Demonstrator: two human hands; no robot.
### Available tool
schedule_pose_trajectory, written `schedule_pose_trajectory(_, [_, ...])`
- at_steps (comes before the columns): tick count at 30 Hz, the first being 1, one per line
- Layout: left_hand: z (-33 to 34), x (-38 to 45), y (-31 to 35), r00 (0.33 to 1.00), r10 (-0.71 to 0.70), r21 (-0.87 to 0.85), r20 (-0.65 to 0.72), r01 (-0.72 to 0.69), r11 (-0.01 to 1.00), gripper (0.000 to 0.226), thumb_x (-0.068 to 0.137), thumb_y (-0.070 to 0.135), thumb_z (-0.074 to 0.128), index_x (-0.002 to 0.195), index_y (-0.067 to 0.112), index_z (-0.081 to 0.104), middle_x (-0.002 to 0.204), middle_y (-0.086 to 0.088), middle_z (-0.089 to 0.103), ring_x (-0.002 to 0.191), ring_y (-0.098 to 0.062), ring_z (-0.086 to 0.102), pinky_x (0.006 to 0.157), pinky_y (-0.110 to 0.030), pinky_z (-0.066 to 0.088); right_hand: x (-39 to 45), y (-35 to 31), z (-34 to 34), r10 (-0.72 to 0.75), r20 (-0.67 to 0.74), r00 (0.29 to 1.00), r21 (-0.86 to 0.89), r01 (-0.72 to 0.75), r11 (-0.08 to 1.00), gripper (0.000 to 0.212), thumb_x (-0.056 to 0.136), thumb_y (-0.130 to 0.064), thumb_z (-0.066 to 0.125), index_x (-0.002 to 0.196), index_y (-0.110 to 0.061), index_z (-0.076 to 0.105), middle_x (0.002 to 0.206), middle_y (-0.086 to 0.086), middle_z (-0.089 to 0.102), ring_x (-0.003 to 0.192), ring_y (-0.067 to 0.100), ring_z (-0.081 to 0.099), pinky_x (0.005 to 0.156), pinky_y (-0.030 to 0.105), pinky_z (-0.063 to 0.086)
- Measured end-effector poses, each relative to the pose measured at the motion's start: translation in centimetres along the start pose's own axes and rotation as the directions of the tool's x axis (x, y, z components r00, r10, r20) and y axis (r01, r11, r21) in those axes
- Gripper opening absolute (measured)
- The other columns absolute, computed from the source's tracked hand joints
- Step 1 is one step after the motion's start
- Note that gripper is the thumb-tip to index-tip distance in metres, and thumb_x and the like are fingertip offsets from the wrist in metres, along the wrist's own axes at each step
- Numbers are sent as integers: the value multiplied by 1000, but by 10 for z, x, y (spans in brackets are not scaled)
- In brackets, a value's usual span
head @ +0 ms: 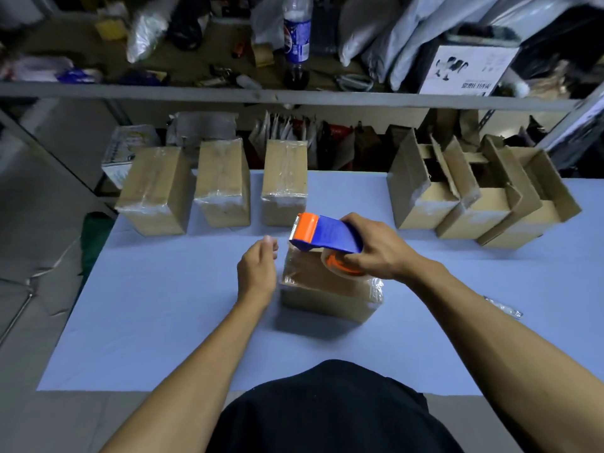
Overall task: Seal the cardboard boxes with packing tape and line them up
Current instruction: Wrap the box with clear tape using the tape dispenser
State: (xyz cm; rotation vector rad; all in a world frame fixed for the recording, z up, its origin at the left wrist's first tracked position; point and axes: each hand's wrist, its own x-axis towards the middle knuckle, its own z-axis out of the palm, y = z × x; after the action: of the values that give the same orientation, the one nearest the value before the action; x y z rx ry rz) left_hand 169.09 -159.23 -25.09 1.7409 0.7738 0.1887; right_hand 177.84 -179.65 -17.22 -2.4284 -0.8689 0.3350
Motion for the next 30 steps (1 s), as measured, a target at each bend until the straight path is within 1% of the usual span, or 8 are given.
schedule_pose_trajectory(1, [-2,-4,6,999,-37,-74,17,38,996,37,105,37,38,95,19,69,101,-5,73,86,-18,67,78,-34,55,1,0,1,-11,-3,1000,-11,11,1000,49,68,-52,57,108,-23,54,92,-4,63,78,21,58,67,33,45])
schedule_pose_trajectory(3, [-4,-10,18,958,-184,-178,222,225,958,44,105,43,37,96,14,70,91,-6,73,75,-17,67,60,-27,52,1,1,5,-27,-11,1000,-16,27,1000,44,70,-50,61,106,-26,53,91,-7,63,77,20,57,64,30,43])
schedule_pose_trajectory(5, [-4,-9,26,903,-250,-246,349,346,906,43,103,43,41,100,11,69,89,-6,71,76,-18,65,59,-27,47,0,3,7,-29,-20,999,4,29,1000,40,73,-50,69,103,-30,52,88,-9,62,75,17,57,62,29,44])
schedule_pose_trajectory(9, [-4,-1,35,889,-262,-412,375,413,812,22,99,29,56,98,12,70,87,-8,70,79,-19,64,65,-30,49,-2,5,7,-18,-21,1000,28,18,999,39,77,-44,77,105,-32,52,89,-11,63,75,14,59,63,27,47])
schedule_pose_trajectory(13, [-8,4,33,853,-277,-442,443,476,760,13,95,20,63,96,10,71,77,-6,70,67,-14,65,56,-25,50,-1,5,6,-51,-10,999,2,51,999,38,77,-42,76,104,-31,52,88,-11,62,74,14,57,62,24,44])
schedule_pose_trajectory(20, [-6,3,21,928,-257,-273,272,330,904,14,94,13,62,83,10,70,64,0,63,44,-3,48,48,-19,43,13,-1,10,-90,72,993,-136,99,986,38,76,-50,69,103,-30,52,86,-9,62,73,17,57,65,35,51])
schedule_pose_trajectory(26, [-2,4,3,904,-416,-395,99,419,818,8,93,6,59,90,5,65,67,-4,53,45,-10,39,46,-22,40,12,0,14,-122,116,986,-236,146,961,45,75,-62,58,106,-31,52,88,-6,62,75,20,56,67,36,51])
schedule_pose_trajectory(30, [-10,-1,-16,882,-456,-386,124,466,796,7,94,8,58,90,5,63,74,-5,54,47,-12,35,42,-20,33,2,5,9,-134,126,983,-291,166,942,47,76,-63,60,111,-32,52,91,-7,62,79,19,57,67,35,51])
